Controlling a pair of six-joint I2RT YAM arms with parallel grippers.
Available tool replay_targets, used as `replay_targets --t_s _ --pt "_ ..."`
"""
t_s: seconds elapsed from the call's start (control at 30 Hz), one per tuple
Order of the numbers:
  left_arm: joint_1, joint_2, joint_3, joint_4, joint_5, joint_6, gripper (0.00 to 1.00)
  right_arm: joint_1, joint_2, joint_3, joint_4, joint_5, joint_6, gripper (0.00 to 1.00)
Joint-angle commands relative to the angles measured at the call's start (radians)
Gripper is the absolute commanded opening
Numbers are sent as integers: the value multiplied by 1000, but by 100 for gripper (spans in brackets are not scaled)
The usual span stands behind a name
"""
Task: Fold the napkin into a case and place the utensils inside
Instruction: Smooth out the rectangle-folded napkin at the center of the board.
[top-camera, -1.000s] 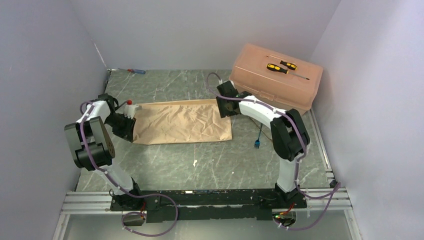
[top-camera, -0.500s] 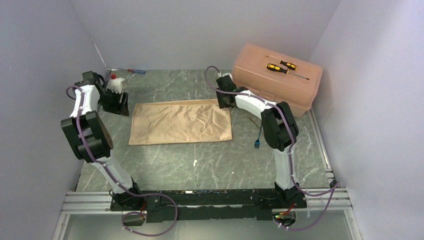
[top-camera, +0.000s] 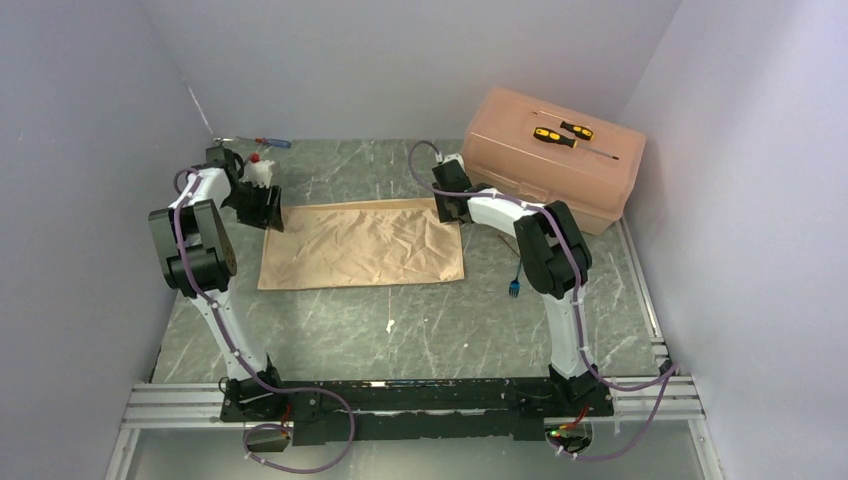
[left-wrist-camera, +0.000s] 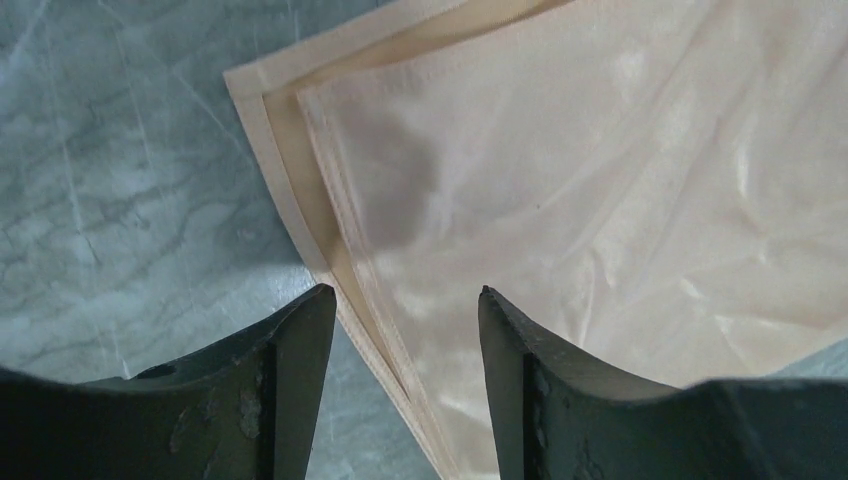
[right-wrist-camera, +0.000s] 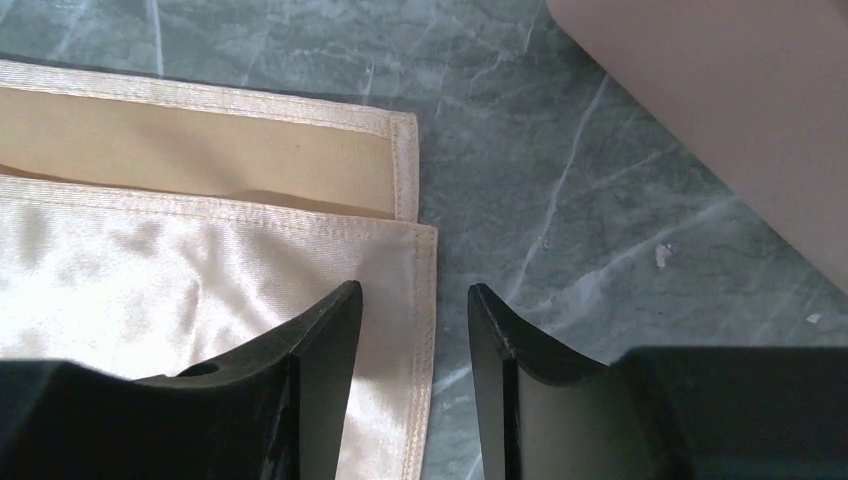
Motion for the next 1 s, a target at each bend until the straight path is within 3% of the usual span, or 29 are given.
replay_targets --t_s 0.0,0.13,0.33,0.6,0.83,0.97 --pt "-13 3 36 62 -26 -37 59 1 17 -12 77 1 8 46" --pt "-22 3 31 93 -52 -36 51 1 26 -28 100 14 12 32" --pt "-35 -1 11 146 -88 -38 26 1 -8 -61 145 17 20 8" --pt "-49 3 -8 181 -106 -48 12 1 -62 -49 150 11 -7 6" --pt "-52 0 -10 179 -89 -43 14 14 -92 -53 154 0 -31 8" --pt "-58 -10 -10 165 -67 -34 27 20 -111 -49 157 0 -41 8"
